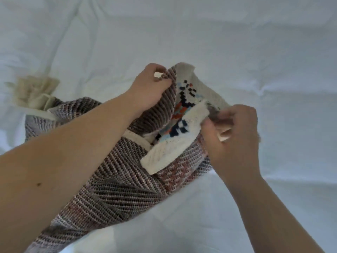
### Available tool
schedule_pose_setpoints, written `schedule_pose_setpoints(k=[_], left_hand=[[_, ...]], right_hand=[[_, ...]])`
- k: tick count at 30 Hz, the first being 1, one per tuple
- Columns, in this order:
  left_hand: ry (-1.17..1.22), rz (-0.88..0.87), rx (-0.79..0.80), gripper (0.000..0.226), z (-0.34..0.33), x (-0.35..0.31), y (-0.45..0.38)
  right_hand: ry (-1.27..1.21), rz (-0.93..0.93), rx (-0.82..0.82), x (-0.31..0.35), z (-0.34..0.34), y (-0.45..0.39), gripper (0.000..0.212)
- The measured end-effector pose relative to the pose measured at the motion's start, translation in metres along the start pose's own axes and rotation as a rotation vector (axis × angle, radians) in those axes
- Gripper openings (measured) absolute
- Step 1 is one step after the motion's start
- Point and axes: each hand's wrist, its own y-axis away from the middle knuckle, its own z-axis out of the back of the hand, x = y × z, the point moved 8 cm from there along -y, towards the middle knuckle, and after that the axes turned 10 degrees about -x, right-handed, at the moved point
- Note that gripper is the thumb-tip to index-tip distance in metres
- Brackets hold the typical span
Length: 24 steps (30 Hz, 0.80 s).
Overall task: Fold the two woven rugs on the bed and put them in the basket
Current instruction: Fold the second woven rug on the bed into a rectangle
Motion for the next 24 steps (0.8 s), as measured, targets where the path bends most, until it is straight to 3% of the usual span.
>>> schedule_pose_setpoints(k=[2, 4, 5, 6, 8, 10, 14, 18, 20, 22, 24], left_hand=[[-0.342, -0.219, -0.024, 0.035, 0.003, 0.008, 0.013], [-0.598, -0.609, -0.127, 0.024, 0.014, 0.004, 0.039], [-0.722, -0.742, -0.093, 0.018, 0.012, 0.011, 0.051], [-0.841, -0.761, 0.024, 0.018, 0.007, 0.026, 0.056], [-1.008, -0.550, 0.339, 0.024, -0.005, 0.069, 0.060], [-1.026, -0.378, 0.507, 0.025, -0.011, 0.094, 0.061], [-1.032, -0.335, 0.597, 0.032, -0.012, 0.097, 0.060], [-1.090, -0.313, 0.709, 0.036, -0.011, 0.107, 0.068], [-1.117, -0.324, 0.693, 0.027, -0.011, 0.106, 0.068], [-1.162, -0.360, 0.630, 0.004, -0.012, 0.101, 0.068], [-1.163, -0.374, 0.549, 0.009, -0.011, 0.098, 0.065]], right_hand=[[0.129, 0.001, 0.163, -0.010, -0.034, 0.005, 0.031], [0.207, -0.017, 0.306, -0.022, -0.059, 0.016, 0.049], [0.234, -0.010, 0.340, -0.025, -0.066, 0.020, 0.054], [0.266, 0.000, 0.362, -0.028, -0.073, 0.023, 0.058], [0.373, 0.007, 0.404, -0.034, -0.083, 0.027, 0.069], [0.462, -0.015, 0.458, -0.040, -0.091, 0.029, 0.076], [0.581, -0.067, 0.473, -0.044, -0.090, 0.023, 0.070], [0.610, -0.111, 0.527, -0.047, -0.093, 0.018, 0.043], [0.630, -0.090, 0.599, -0.047, -0.099, 0.018, 0.035], [0.709, -0.069, 0.688, -0.049, -0.103, 0.020, 0.043], [0.760, -0.101, 0.774, -0.053, -0.104, 0.021, 0.068]])
